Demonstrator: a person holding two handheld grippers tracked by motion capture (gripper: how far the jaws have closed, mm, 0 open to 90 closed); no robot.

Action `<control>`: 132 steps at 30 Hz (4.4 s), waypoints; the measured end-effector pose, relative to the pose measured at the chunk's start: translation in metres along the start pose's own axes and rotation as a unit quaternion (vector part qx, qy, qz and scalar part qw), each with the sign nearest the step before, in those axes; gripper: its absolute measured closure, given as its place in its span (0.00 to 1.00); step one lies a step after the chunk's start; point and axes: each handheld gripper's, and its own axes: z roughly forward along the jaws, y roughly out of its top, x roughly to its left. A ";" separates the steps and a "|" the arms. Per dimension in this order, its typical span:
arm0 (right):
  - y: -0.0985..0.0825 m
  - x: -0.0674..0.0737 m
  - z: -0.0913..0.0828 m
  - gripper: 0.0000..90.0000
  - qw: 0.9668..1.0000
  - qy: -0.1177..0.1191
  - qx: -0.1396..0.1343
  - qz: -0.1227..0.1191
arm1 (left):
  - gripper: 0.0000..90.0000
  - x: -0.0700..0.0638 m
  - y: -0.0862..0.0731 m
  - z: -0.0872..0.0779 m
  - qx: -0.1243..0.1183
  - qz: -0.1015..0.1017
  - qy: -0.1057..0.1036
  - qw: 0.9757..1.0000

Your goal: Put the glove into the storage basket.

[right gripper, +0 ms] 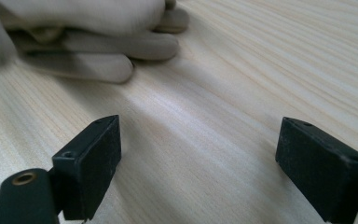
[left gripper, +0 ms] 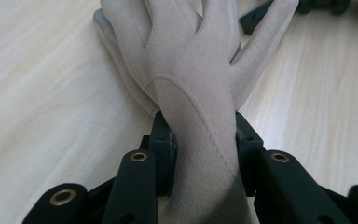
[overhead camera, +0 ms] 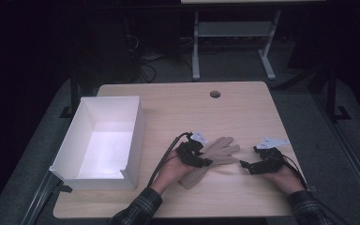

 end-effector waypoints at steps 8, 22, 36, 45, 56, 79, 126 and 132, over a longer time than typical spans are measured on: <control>0.000 0.000 0.000 0.15 1.000 0.000 0.000 0.000 | 0.75 -0.002 0.017 -0.039 -0.018 -0.012 0.018 1.000; 0.000 0.000 0.000 0.15 1.000 0.000 0.000 0.001 | 0.75 0.006 0.033 -0.109 -0.033 -0.032 0.048 0.998; 0.000 0.000 0.000 0.15 1.000 -0.001 0.000 0.000 | 0.75 0.027 0.023 -0.180 -0.066 -0.059 0.091 0.992; 0.001 0.001 0.000 0.15 1.000 -0.001 0.000 0.001 | 0.75 0.049 -0.002 -0.220 -0.085 -0.091 0.139 0.982; 0.001 0.001 0.000 0.15 1.000 -0.001 0.000 0.002 | 0.75 0.074 -0.049 -0.257 -0.097 -0.142 0.200 0.964; 0.001 0.001 0.001 0.15 1.000 -0.002 0.001 0.005 | 0.74 0.119 -0.133 -0.225 -0.051 -0.217 0.239 0.945; 0.001 0.001 0.001 0.15 1.000 -0.001 0.000 0.004 | 0.16 0.071 -0.040 -0.240 -0.127 -0.147 0.192 0.962; 0.001 0.001 0.001 0.15 1.000 0.000 -0.001 0.003 | 0.17 0.052 -0.017 -0.223 -0.136 -0.129 0.168 0.968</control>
